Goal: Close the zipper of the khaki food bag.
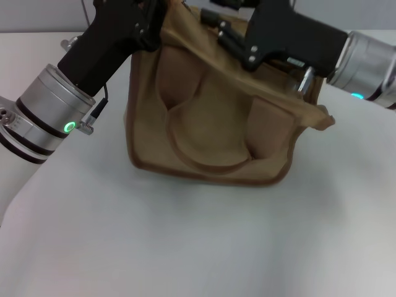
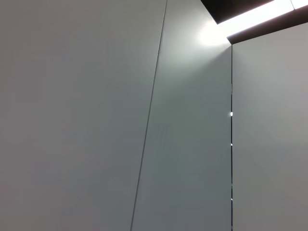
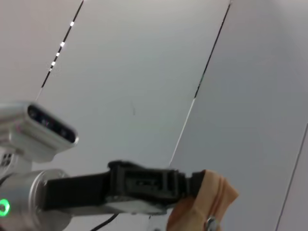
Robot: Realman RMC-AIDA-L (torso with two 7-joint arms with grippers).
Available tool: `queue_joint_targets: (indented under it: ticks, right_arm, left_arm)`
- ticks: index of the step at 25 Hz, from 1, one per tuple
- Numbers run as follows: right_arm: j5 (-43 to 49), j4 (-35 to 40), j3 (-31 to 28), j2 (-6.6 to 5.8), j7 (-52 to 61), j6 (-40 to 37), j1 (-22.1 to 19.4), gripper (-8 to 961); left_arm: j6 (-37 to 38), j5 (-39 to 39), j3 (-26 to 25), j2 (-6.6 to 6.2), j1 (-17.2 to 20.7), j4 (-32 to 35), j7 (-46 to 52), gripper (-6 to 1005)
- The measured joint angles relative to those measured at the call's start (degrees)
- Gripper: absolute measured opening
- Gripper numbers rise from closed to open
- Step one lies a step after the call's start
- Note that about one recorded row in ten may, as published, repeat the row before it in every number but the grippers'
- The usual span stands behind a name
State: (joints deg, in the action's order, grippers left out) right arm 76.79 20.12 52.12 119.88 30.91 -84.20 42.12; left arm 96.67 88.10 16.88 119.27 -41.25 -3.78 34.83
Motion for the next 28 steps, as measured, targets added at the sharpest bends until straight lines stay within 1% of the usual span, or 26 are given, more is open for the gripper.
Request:
queue_joint_targets:
  ticks: [2,7,14,28]
  right_arm:
    - [-0.1,0.2,1.5,0.00,0.0,1.2,0.2,274]
    - [-0.1,0.4,2.9,0.00,-0.1,2.8,0.7,274]
    - [-2.2,0.3,3.6,0.01,-0.1,3.2,0.9,275]
    - [-2.7,0.3,4.5,0.00,-1.4,5.3,1.5,277]
  left_arm:
    - [0.0,0.0,0.0,0.00,0.0,0.0,0.0,9]
    - [0.0,0.1,0.0,0.00,0.0,-0.1,0.1,9]
    - [0.0,0.1,0.0,0.00,-0.1,-0.2,0.1,9]
    - [-0.1,0.0,-0.1,0.00,-0.1,-0.2,0.2,9]
